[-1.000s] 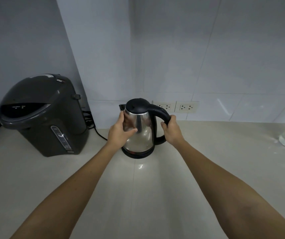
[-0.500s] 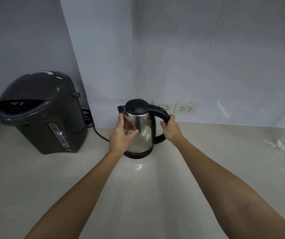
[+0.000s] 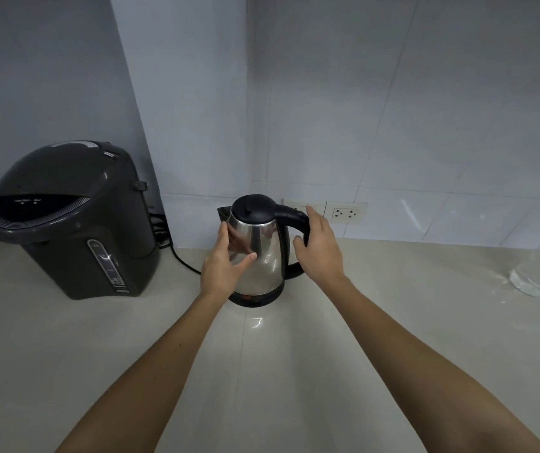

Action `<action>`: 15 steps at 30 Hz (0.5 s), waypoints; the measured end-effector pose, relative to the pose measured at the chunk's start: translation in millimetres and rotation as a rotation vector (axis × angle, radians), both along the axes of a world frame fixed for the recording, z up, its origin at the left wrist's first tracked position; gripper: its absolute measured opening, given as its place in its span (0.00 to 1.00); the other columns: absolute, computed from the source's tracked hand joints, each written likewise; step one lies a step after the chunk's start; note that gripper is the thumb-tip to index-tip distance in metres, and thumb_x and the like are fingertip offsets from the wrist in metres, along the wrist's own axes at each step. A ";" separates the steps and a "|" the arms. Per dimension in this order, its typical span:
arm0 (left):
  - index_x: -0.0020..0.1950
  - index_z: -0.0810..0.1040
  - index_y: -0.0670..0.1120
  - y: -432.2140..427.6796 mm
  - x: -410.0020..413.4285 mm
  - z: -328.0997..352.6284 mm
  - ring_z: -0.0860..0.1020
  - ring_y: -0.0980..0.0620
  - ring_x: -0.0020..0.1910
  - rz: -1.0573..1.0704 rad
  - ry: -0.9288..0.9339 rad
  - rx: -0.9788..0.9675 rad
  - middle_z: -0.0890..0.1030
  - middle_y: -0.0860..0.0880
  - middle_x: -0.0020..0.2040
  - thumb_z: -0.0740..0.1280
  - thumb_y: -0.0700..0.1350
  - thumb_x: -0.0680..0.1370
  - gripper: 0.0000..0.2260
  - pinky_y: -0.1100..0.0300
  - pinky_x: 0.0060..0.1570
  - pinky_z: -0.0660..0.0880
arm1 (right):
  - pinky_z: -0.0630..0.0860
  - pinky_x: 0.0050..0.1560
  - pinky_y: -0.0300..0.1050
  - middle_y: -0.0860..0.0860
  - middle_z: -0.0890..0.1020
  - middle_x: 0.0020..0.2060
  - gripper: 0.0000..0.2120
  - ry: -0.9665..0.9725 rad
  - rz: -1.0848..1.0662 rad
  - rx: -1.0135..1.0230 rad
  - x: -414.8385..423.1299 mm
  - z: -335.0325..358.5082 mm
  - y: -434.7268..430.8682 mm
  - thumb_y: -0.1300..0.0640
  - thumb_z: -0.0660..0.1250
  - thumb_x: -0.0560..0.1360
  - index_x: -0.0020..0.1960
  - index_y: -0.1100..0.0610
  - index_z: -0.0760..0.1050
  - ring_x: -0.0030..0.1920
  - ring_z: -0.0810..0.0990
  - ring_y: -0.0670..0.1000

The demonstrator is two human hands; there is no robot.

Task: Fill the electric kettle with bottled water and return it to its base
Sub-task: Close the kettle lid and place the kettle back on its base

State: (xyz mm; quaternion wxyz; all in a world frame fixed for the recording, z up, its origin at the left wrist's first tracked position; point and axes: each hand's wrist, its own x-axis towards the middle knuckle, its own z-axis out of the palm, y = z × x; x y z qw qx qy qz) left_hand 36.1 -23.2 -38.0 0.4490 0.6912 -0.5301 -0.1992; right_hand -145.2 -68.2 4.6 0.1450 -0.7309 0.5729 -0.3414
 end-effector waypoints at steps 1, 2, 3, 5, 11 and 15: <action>0.79 0.51 0.52 0.0 0.3 0.1 0.75 0.53 0.65 -0.001 -0.004 0.003 0.77 0.52 0.65 0.73 0.50 0.73 0.42 0.56 0.66 0.71 | 0.69 0.68 0.54 0.52 0.65 0.73 0.30 0.021 -0.003 -0.003 -0.6 -0.9 0.5 0.58 0.61 0.76 0.76 0.55 0.56 0.72 0.64 0.53; 0.79 0.51 0.52 0.1 0.0 0.4 0.75 0.52 0.66 -0.003 -0.003 0.007 0.77 0.52 0.66 0.73 0.50 0.73 0.41 0.56 0.65 0.71 | 0.67 0.69 0.54 0.52 0.64 0.73 0.30 0.045 -0.007 -0.007 -1.2 -1.6 1.2 0.57 0.62 0.76 0.76 0.55 0.57 0.73 0.63 0.53; 0.79 0.51 0.52 0.1 -0.1 0.5 0.75 0.52 0.66 -0.005 -0.001 0.012 0.76 0.52 0.66 0.73 0.50 0.74 0.41 0.56 0.65 0.71 | 0.67 0.70 0.54 0.52 0.64 0.74 0.30 0.074 -0.010 -0.013 -1.5 -2.2 1.9 0.57 0.62 0.76 0.76 0.55 0.57 0.73 0.63 0.53; 0.79 0.50 0.52 -0.4 -0.8 0.4 0.74 0.52 0.67 -0.005 -0.004 0.019 0.76 0.52 0.67 0.73 0.50 0.74 0.41 0.54 0.65 0.71 | 0.68 0.69 0.54 0.54 0.65 0.73 0.30 0.141 -0.018 -0.023 -1.3 -2.7 3.1 0.56 0.62 0.76 0.76 0.56 0.57 0.72 0.64 0.54; 0.79 0.49 0.53 -3.3 1.0 -1.7 0.74 0.50 0.67 -0.001 -0.027 0.043 0.76 0.51 0.67 0.73 0.51 0.74 0.42 0.51 0.65 0.72 | 0.63 0.69 0.56 0.58 0.61 0.71 0.31 0.248 -0.127 0.010 4.1 2.7 8.1 0.51 0.63 0.74 0.75 0.50 0.58 0.70 0.62 0.59; 0.79 0.49 0.54 -4.4 0.9 -2.4 0.74 0.49 0.67 0.001 -0.040 0.049 0.76 0.50 0.67 0.72 0.52 0.74 0.42 0.48 0.66 0.72 | 0.59 0.72 0.60 0.57 0.60 0.72 0.32 0.277 -0.127 0.014 7.6 5.4 10.5 0.52 0.63 0.73 0.75 0.52 0.58 0.73 0.58 0.59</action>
